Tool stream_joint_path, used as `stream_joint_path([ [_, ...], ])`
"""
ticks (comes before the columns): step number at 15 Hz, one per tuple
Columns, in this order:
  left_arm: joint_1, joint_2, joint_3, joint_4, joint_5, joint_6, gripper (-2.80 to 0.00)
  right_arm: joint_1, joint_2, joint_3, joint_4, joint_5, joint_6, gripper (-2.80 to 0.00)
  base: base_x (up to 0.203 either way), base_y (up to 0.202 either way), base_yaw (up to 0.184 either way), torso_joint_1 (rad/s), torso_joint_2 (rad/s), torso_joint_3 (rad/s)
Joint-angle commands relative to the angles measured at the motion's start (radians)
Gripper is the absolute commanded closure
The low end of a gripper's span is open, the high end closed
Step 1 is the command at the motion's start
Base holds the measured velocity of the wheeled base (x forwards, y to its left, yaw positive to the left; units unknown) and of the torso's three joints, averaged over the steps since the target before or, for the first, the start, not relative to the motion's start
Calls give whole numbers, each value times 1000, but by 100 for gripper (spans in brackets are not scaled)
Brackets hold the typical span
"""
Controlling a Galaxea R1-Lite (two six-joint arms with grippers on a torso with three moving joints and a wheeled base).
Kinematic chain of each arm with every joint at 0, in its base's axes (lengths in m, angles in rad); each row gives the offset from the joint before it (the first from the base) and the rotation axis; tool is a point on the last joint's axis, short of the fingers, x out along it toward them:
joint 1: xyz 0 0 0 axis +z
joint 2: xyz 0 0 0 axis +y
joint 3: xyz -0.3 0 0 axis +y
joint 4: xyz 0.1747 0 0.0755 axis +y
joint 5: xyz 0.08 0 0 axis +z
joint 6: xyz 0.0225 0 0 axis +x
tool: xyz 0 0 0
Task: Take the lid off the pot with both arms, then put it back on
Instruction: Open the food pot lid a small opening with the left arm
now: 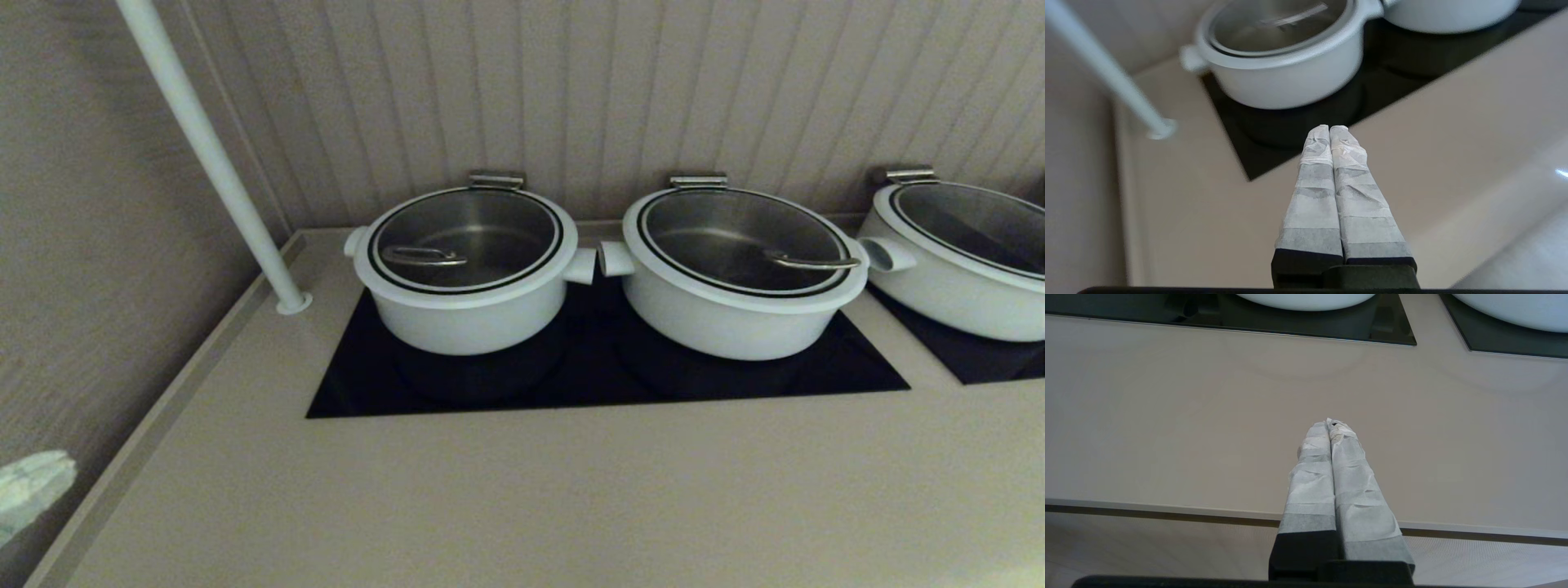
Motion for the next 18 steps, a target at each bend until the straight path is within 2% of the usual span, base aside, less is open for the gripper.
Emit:
stream_joint_path([
  [1,-11,138,-18,-1,-29,5,0,0,0,0,1,0,0,0,0,0,0,0,0,0],
  [4,-104,257,-39,-11,-40,11,0,0,0,0,1,1,0,0,0,0,0,0,0,0],
  [10,-231,539,-48,-269,-33,13,0,0,0,1,1,0,0,0,0,0,0,0,0,0],
  [12,-284,599,-54,-301,-28,14,0,0,0,1,1,0,-1,0,0,0,0,0,0,0],
  [16,-303,680,-67,-332,-26,20,0,0,0,1,1,1,0,0,0,0,0,0,0,0],
  [18,-302,744,-87,-398,-11,15,0,0,0,-1,1,0,0,0,0,0,0,0,0,0],
])
